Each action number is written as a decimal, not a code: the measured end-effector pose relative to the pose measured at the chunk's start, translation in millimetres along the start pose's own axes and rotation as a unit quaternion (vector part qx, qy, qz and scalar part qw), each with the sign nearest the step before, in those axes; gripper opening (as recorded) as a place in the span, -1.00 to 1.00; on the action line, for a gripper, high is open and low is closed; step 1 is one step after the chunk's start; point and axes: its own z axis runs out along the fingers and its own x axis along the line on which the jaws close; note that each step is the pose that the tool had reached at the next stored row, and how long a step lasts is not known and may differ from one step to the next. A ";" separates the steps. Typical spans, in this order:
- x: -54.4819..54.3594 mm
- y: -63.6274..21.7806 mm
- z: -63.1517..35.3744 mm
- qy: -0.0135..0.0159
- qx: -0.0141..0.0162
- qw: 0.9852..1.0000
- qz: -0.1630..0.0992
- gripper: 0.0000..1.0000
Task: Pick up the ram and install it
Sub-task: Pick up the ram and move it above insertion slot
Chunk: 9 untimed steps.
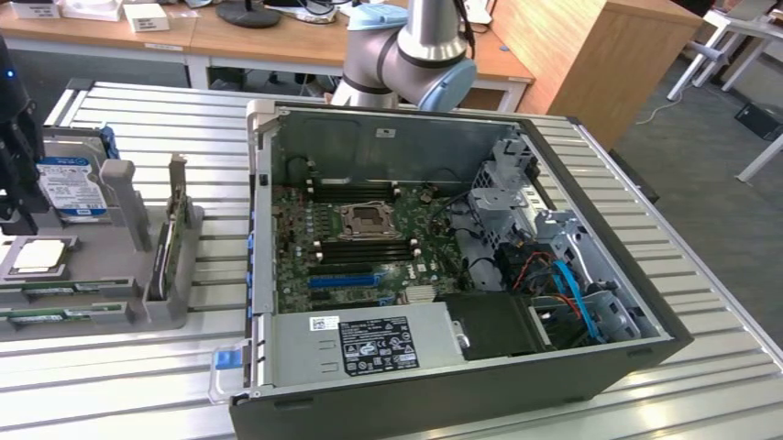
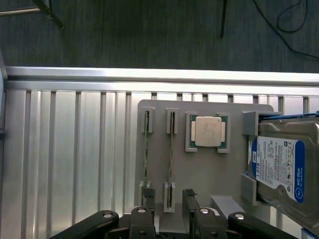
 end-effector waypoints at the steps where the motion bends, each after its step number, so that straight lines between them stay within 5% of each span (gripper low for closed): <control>1: 0.4 0.0 0.0 0.000 0.000 1.000 0.000 -0.29; 9: 0.5 -0.1 4.4 0.000 0.000 1.000 0.000 -0.29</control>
